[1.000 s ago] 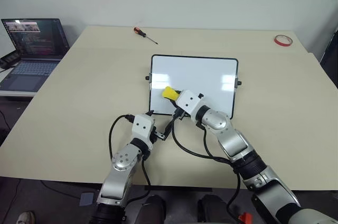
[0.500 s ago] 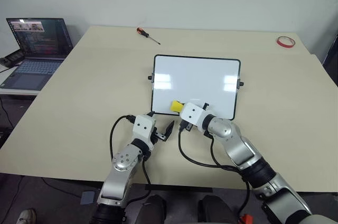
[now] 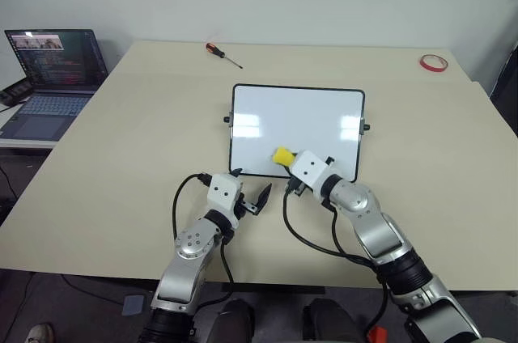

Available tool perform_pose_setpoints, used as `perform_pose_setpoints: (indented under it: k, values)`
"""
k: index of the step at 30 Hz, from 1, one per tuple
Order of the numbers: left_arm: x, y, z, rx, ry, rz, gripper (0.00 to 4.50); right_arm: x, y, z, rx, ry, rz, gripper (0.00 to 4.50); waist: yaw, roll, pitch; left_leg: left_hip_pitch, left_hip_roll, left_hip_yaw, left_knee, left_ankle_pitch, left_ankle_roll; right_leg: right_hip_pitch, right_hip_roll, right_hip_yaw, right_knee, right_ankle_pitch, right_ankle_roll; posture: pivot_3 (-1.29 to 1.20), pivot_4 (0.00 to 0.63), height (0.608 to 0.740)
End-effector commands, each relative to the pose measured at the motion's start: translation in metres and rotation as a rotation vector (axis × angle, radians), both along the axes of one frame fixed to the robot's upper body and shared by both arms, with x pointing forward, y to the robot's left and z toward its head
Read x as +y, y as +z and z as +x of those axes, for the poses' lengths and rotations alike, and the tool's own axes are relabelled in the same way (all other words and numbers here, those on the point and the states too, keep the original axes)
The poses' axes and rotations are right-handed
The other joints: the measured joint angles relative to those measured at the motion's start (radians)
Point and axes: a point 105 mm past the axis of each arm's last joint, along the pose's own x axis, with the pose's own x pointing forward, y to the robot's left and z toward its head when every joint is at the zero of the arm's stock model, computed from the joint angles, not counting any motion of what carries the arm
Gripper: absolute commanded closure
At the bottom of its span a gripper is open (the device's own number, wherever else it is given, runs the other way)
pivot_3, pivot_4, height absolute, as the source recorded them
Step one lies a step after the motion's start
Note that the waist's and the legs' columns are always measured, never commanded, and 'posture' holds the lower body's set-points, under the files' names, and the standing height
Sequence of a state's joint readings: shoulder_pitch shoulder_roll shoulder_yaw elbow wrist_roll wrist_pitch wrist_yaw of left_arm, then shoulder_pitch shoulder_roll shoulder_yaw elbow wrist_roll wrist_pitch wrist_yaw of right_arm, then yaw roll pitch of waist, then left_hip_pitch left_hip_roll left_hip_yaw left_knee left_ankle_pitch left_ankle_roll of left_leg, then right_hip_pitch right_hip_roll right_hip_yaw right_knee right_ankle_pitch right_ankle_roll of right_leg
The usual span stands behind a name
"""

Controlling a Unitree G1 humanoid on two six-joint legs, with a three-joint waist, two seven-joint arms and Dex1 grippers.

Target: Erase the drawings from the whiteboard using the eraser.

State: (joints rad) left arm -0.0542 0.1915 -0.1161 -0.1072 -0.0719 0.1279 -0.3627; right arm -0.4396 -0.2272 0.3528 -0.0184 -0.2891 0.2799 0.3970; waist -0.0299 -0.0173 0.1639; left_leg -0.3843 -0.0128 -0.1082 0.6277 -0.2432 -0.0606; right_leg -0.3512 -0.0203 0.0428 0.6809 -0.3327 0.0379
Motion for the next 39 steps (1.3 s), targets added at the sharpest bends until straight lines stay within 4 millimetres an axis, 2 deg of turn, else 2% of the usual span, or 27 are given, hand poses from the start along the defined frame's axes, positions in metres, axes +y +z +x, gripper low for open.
perform_pose_setpoints:
  k: [1, 6, 8, 11, 13, 25, 30, 35, 36, 39]
  values:
    - [-0.002, 0.012, 0.001, -0.044, -0.011, -0.013, 0.0, 0.017, 0.026, 0.005, -0.095, 0.035, 0.068, 3.32, -0.002, 0.0, 0.0, 0.0, 0.0, 0.0, 0.0, 0.0, 0.0, -0.001, 0.0, 0.0, 0.0, 0.0, 0.0, 0.0, 0.15, 0.74]
    - [-0.001, 0.011, -0.001, -0.043, -0.011, -0.009, 0.0, 0.032, 0.022, 0.006, -0.091, 0.071, 0.057, 3.32, -0.002, 0.0, 0.0, -0.001, 0.001, 0.001, -0.001, 0.0, 0.0, -0.002, 0.0, 0.0, -0.001, 0.0, 0.0, 0.0, 0.15, 0.74]
    - [0.0, 0.012, -0.001, -0.044, -0.008, -0.008, 0.0, 0.03, 0.01, 0.008, -0.061, 0.059, 0.001, 3.32, -0.002, 0.0, 0.0, -0.002, 0.001, 0.001, -0.001, 0.0, 0.0, -0.002, 0.0, 0.0, -0.001, 0.0, 0.0, 0.0, 0.15, 0.74]
    - [0.0, 0.013, -0.002, -0.046, -0.005, -0.009, 0.0, 0.013, -0.015, 0.009, 0.004, 0.012, -0.12, 3.32, 0.001, 0.0, 0.0, -0.002, 0.0, 0.0, -0.001, 0.0, 0.0, -0.002, 0.0, 0.0, -0.001, 0.0, 0.0, 0.0, 0.15, 0.74]
    - [-0.001, 0.013, -0.003, -0.046, -0.006, -0.011, 0.0, 0.003, -0.023, 0.008, 0.027, -0.013, -0.149, 3.32, 0.002, 0.0, 0.0, -0.001, 0.0, 0.0, -0.001, 0.0, 0.0, -0.001, 0.0, 0.0, -0.001, 0.0, 0.0, 0.0, 0.15, 0.74]
    - [-0.006, 0.014, 0.0, -0.046, -0.032, -0.018, 0.0, -0.058, -0.025, 0.0, 0.073, -0.175, -0.176, 3.32, 0.012, 0.0, 0.0, 0.0, -0.001, -0.002, 0.0, 0.0, 0.0, 0.001, 0.0, -0.001, 0.0, 0.0, 0.0, 0.0, 0.15, 0.74]
    - [-0.009, 0.015, 0.002, -0.048, -0.046, -0.018, 0.0, -0.058, -0.012, -0.01, 0.047, -0.161, -0.079, 3.32, 0.014, 0.0, 0.0, 0.0, -0.001, -0.002, 0.0, 0.0, 0.0, 0.002, 0.0, -0.001, -0.001, 0.0, 0.0, 0.0, 0.15, 0.74]
    - [-0.013, 0.018, 0.003, -0.056, -0.071, -0.013, 0.0, -0.052, 0.018, -0.025, -0.027, -0.12, 0.076, 3.32, 0.011, 0.0, 0.0, -0.002, -0.001, -0.001, 0.0, 0.0, 0.0, 0.0, 0.0, 0.0, -0.001, 0.0, 0.0, 0.0, 0.15, 0.74]
    - [-0.014, 0.02, 0.003, -0.067, -0.085, -0.003, 0.0, -0.057, 0.024, -0.028, -0.039, -0.136, 0.1, 3.32, 0.009, 0.0, 0.0, -0.002, -0.001, -0.001, 0.0, 0.0, 0.0, -0.001, 0.0, 0.0, -0.001, 0.0, 0.0, 0.0, 0.15, 0.74]
    - [-0.033, 0.044, 0.007, -0.129, -0.227, -0.011, 0.0, -0.096, 0.052, -0.041, -0.108, -0.285, 0.141, 3.32, 0.01, 0.0, 0.001, -0.007, -0.001, -0.002, 0.0, 0.0, 0.0, -0.004, 0.0, -0.001, -0.001, 0.0, 0.0, 0.0, 0.15, 0.74]
